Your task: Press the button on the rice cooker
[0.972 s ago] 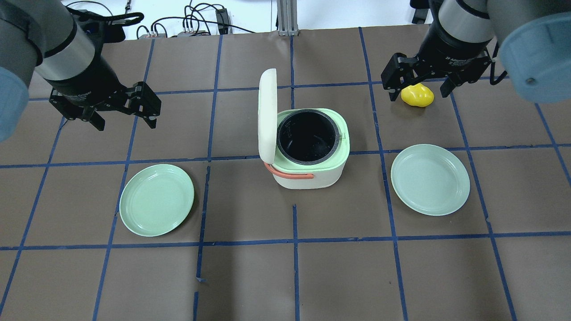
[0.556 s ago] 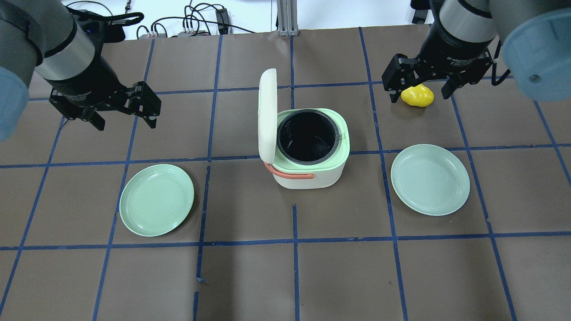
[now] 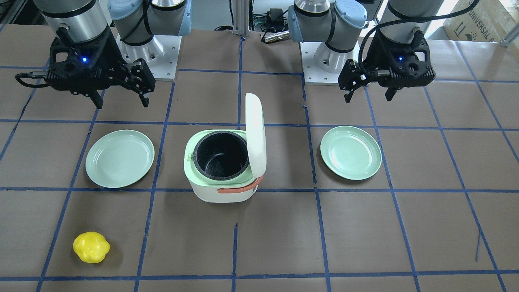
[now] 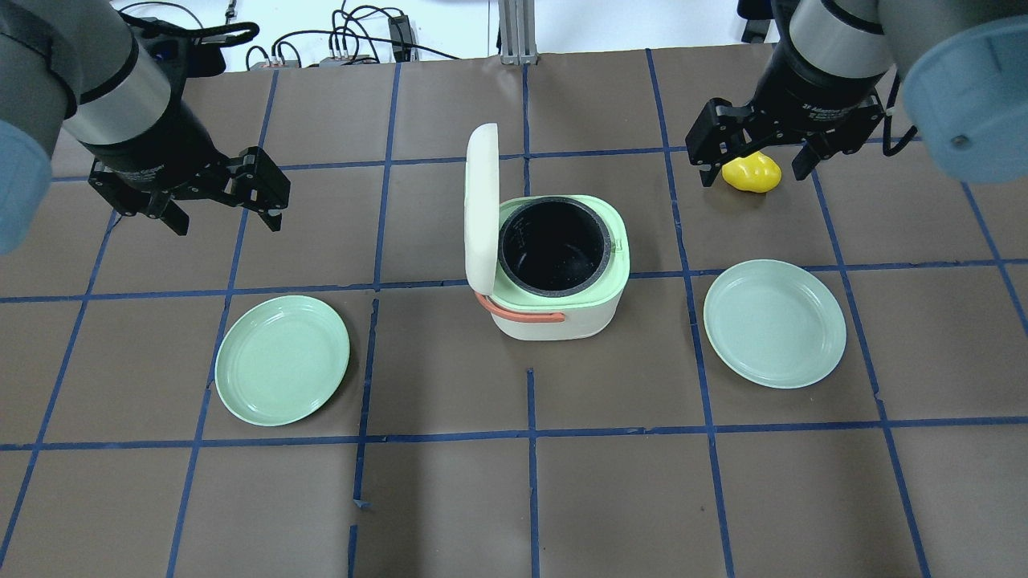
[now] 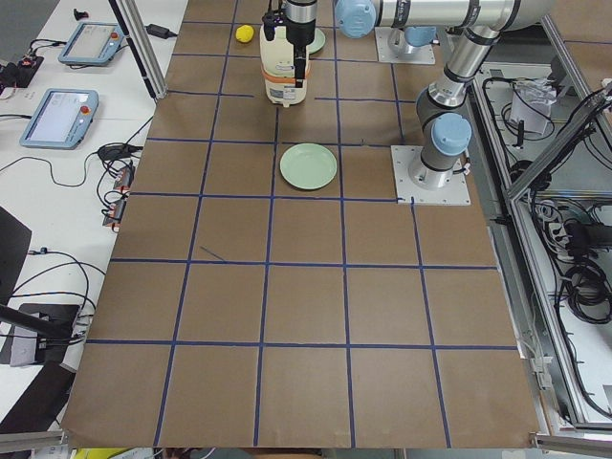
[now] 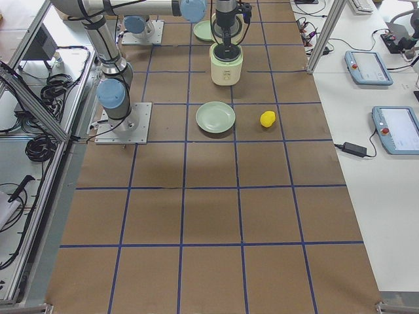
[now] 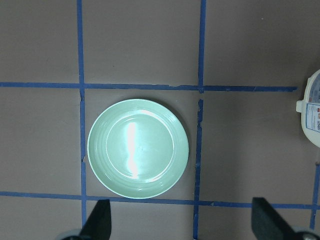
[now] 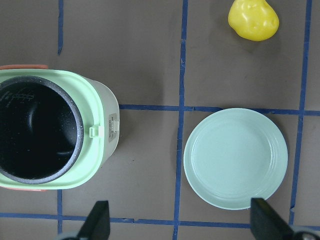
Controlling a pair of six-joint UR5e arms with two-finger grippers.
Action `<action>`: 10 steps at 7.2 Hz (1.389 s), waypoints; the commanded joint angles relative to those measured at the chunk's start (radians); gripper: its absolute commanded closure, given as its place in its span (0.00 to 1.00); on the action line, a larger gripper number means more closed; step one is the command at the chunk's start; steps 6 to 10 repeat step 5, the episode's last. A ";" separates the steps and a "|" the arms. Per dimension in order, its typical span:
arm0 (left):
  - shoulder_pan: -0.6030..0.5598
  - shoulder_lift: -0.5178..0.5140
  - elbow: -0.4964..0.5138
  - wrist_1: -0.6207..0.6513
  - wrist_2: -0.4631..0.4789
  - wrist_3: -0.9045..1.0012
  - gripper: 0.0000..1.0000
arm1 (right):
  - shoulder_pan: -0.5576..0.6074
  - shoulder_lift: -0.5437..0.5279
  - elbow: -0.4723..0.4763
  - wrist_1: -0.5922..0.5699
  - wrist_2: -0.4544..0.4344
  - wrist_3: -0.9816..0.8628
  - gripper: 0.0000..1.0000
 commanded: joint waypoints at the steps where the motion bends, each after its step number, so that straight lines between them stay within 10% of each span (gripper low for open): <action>1: 0.000 0.000 0.000 0.000 0.000 0.000 0.00 | 0.000 0.006 -0.008 -0.003 0.001 0.002 0.01; 10: 0.000 0.000 0.000 -0.001 0.000 0.000 0.00 | -0.002 0.015 -0.020 -0.001 0.003 0.002 0.01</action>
